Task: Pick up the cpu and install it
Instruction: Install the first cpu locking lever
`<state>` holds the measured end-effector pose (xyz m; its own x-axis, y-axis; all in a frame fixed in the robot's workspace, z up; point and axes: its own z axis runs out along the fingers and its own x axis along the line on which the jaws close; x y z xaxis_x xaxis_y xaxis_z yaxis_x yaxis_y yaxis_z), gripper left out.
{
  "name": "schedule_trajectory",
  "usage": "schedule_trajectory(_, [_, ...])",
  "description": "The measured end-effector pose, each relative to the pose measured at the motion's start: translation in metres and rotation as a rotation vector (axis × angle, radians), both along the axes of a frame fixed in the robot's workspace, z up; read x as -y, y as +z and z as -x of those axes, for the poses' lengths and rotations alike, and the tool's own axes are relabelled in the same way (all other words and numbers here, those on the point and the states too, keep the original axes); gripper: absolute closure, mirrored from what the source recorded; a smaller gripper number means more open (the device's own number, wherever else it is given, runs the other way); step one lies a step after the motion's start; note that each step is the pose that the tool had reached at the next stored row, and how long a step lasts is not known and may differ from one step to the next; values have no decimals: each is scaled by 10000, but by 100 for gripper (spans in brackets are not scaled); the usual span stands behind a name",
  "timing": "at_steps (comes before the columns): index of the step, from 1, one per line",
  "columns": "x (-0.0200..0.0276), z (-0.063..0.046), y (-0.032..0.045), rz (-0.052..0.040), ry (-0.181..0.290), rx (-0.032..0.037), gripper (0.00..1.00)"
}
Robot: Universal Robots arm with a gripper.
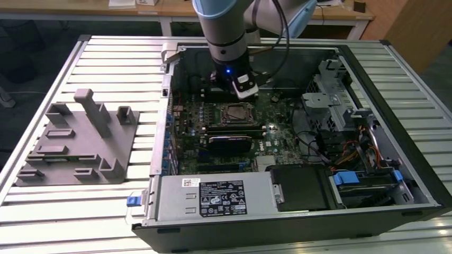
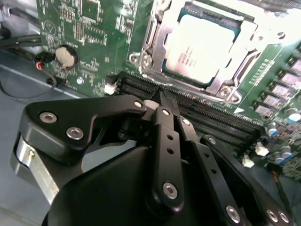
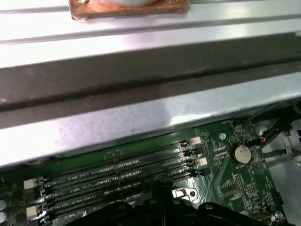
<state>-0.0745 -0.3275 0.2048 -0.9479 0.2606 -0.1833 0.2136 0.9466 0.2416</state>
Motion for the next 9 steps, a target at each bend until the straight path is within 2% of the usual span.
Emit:
schedule_trajectory(5, [0, -27, -3, 498, 0, -206, 89])
schedule_trajectory(9, [0, -47, -4, 945, -1, -376, 89])
